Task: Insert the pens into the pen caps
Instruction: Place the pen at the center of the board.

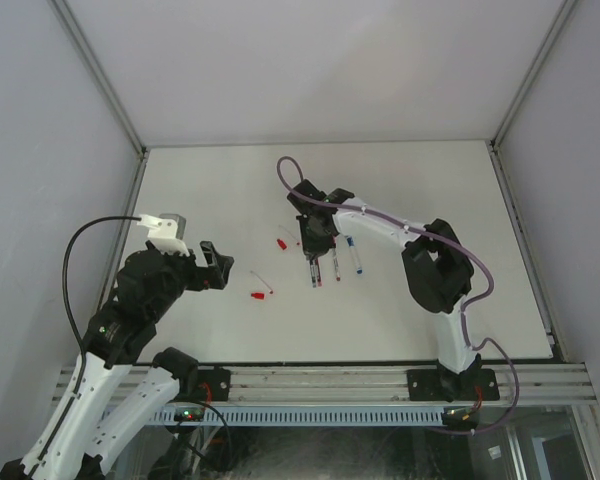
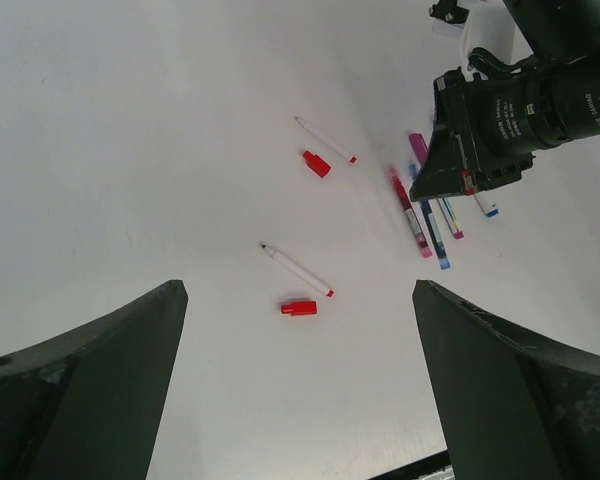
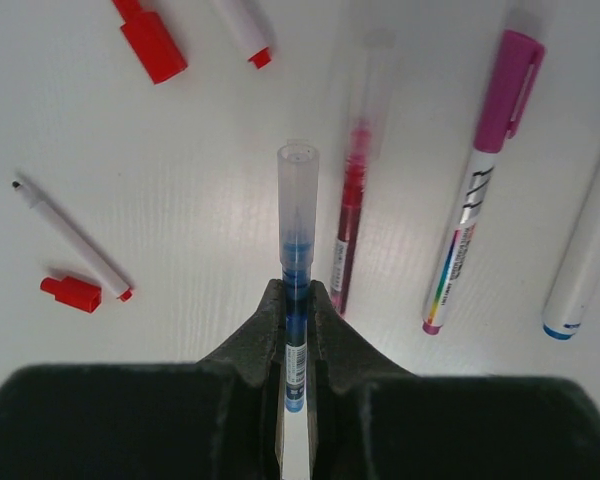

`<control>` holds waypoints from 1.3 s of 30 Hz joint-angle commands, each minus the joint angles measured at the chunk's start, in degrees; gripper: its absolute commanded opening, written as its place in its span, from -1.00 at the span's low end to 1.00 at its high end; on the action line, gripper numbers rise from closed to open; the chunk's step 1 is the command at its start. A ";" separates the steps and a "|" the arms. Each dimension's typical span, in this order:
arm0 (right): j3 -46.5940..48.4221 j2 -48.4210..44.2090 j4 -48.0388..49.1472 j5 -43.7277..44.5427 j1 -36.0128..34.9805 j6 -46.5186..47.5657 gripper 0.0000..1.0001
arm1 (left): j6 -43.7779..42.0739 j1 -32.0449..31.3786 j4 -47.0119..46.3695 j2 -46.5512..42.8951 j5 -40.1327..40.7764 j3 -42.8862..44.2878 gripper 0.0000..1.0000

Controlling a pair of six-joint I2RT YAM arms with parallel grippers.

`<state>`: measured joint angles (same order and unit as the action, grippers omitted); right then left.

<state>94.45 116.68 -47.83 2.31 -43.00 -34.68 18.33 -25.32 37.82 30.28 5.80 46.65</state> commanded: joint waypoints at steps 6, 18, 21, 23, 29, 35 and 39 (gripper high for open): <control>2.49 -0.01 -2.57 4.10 3.58 1.91 -1.00 | -1.49 0.28 -2.93 0.43 -0.57 -1.42 1.00; 2.14 2.54 -1.44 3.88 4.50 2.90 -0.90 | -1.45 0.27 -2.92 0.95 -0.47 -1.41 1.00; 2.22 3.09 -1.21 3.82 4.59 2.95 -0.89 | -1.45 0.32 -2.93 1.24 -0.14 -1.39 1.00; 2.22 3.37 -1.12 3.98 4.66 3.02 -0.88 | -1.50 0.27 -2.90 1.29 -0.21 -1.34 1.00; 2.22 4.23 -1.02 4.44 5.02 3.26 -0.87 | -1.45 0.28 -2.89 1.49 -0.01 -1.25 1.00; 3.37 5.67 -0.55 3.29 5.10 3.85 -0.83 | -1.41 0.27 -2.82 1.50 0.30 -1.22 1.00; 4.02 6.43 -0.44 4.01 5.20 3.93 -0.81 | -1.36 0.27 -2.71 1.79 0.52 -1.22 1.00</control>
<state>95.50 122.96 -49.39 5.50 -38.24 -31.88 18.31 -25.32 37.43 31.59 5.85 46.65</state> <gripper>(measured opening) 0.093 0.998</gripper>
